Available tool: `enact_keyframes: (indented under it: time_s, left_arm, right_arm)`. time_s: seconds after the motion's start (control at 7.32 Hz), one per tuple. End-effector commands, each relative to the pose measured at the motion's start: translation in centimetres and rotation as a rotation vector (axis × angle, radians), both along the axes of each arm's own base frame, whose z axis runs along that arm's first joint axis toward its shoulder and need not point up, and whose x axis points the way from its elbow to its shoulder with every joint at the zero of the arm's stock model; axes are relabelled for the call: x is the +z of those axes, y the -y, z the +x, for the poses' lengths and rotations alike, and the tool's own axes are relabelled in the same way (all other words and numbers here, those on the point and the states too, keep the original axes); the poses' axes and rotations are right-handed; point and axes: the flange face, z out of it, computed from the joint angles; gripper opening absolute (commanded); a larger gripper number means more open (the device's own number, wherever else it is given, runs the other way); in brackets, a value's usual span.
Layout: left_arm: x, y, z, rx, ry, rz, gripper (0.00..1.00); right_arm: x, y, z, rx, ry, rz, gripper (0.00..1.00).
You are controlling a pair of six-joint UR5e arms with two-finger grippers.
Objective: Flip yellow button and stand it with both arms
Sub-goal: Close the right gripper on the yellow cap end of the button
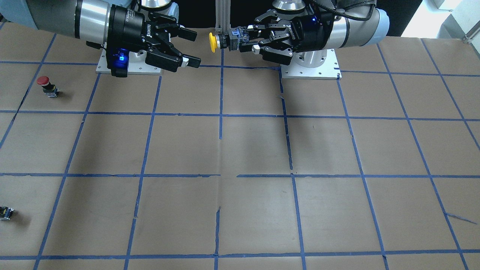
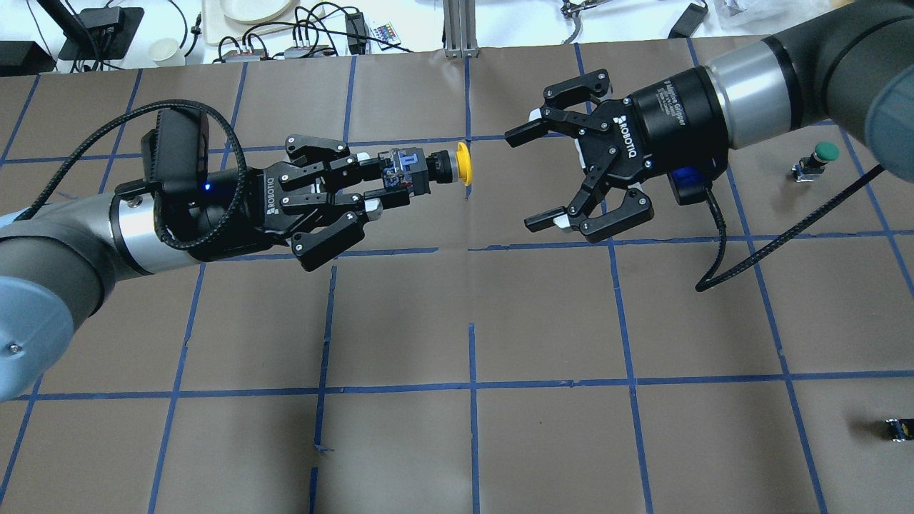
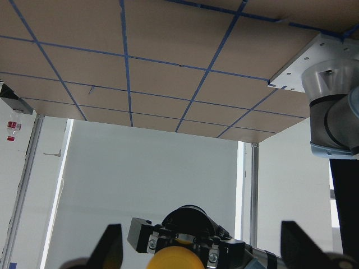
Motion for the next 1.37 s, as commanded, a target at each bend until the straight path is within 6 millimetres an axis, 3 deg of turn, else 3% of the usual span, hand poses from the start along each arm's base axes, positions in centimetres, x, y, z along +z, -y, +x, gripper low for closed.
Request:
enact_keyframes:
  time_s: [0.0, 0.41, 0.82, 1.23]
  left_arm:
    - [0.0, 0.1, -0.1, 0.004, -0.009, 0.003, 0.11]
    - [0.1, 0.2, 0.0, 0.015, -0.026, 0.006, 0.11]
    - [0.0, 0.2, 0.0, 0.015, -0.027, 0.009, 0.11]
    - [0.1, 0.2, -0.1, 0.018, -0.032, 0.006, 0.11]
  right_arm:
    - [1.0, 0.6, 0.4, -0.041, 0.073, -0.030, 1.00]
    - [1.2, 0.5, 0.6, -0.069, 0.089, 0.033, 1.00]
    - [1.4, -0.5, 2.8, -0.033, 0.084, 0.068, 1.00]
    - [1.8, -0.3, 2.9, -0.042, 0.108, 0.058, 0.97]
